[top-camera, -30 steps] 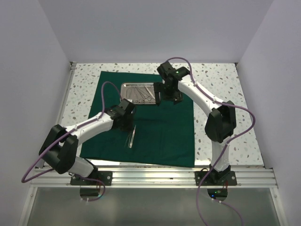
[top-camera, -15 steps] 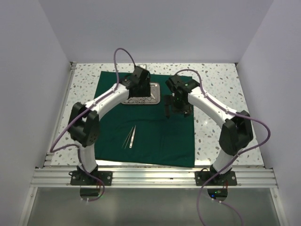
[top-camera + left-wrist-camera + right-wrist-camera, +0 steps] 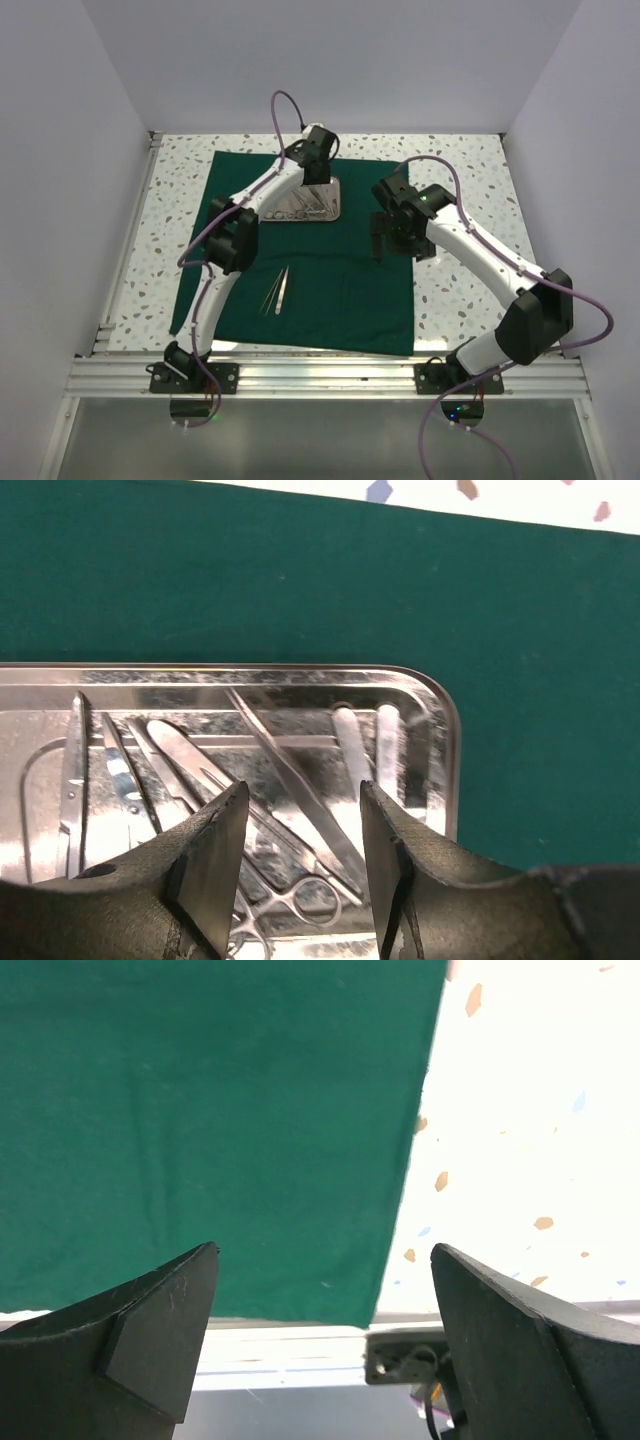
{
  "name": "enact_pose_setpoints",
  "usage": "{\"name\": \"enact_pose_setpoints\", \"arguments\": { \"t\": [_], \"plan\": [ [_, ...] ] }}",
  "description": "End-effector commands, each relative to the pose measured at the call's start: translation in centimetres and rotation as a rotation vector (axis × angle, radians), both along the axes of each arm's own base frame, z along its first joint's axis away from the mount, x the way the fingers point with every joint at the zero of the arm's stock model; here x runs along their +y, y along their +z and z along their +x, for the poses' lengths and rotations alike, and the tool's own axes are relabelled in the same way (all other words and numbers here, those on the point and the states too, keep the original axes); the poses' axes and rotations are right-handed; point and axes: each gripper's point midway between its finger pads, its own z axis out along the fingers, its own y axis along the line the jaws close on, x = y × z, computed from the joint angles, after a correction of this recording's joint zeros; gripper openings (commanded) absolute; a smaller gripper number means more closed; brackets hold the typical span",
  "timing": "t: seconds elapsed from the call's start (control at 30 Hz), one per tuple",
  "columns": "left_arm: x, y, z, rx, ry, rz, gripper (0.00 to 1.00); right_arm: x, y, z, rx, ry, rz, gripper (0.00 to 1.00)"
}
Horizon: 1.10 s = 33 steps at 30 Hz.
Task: Open and lay out the surgical kit
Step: Pick up the medical item from the container.
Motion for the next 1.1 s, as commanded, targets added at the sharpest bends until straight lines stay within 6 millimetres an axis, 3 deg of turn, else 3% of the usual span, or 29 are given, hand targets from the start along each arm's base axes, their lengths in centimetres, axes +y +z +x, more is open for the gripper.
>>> {"name": "enact_pose_setpoints", "arguments": {
  "t": [0.0,0.23,0.47,0.57,0.6,0.73,0.8,0.87,0.97,1.07],
  "plan": [
    [2.5,0.9,2.0,-0.039,0.067,0.026,0.52,-2.0,0.9,-1.1,-0.023,-0.058,-0.046,0.92],
    [2.2,-2.6,2.5,-0.001,0.046,0.01,0.52,-2.9,0.6,-2.0,-0.001,-0.057,-0.083,0.92],
    [1.6,-4.4,2.9,0.002,0.034,-0.011,0.5,-3.1,0.7,-1.6,0.008,-0.031,-0.113,0.92],
    [1.4,-4.6,3.1,-0.001,0.023,-0.017,0.41,-3.0,0.5,-1.4,0.017,-0.014,-0.119,0.92],
    [1.3,-4.6,3.2,-0.002,0.02,-0.021,0.31,-2.9,0.6,-1.3,0.017,-0.008,-0.121,0.92],
    [1.1,-4.2,3.3,-0.01,0.009,-0.032,0.09,-2.6,0.6,-0.8,0.015,0.005,-0.123,0.92],
    [0.8,-3.5,3.6,-0.021,-0.006,-0.053,0.0,-2.5,0.6,-0.6,0.009,0.007,-0.12,0.92],
    [0.3,-2.2,3.8,-0.037,-0.021,-0.086,0.0,-2.4,0.4,-0.5,0.01,0.012,-0.121,0.92],
    [-0.2,1.5,4.7,-0.1,-0.039,-0.145,0.0,-2.1,0.2,-0.2,0.009,0.018,-0.11,0.93],
    [-0.2,8.3,5.4,-0.214,-0.057,-0.217,0.0,-1.6,-0.1,0.2,0.007,0.027,-0.101,0.93]
  ]
}}
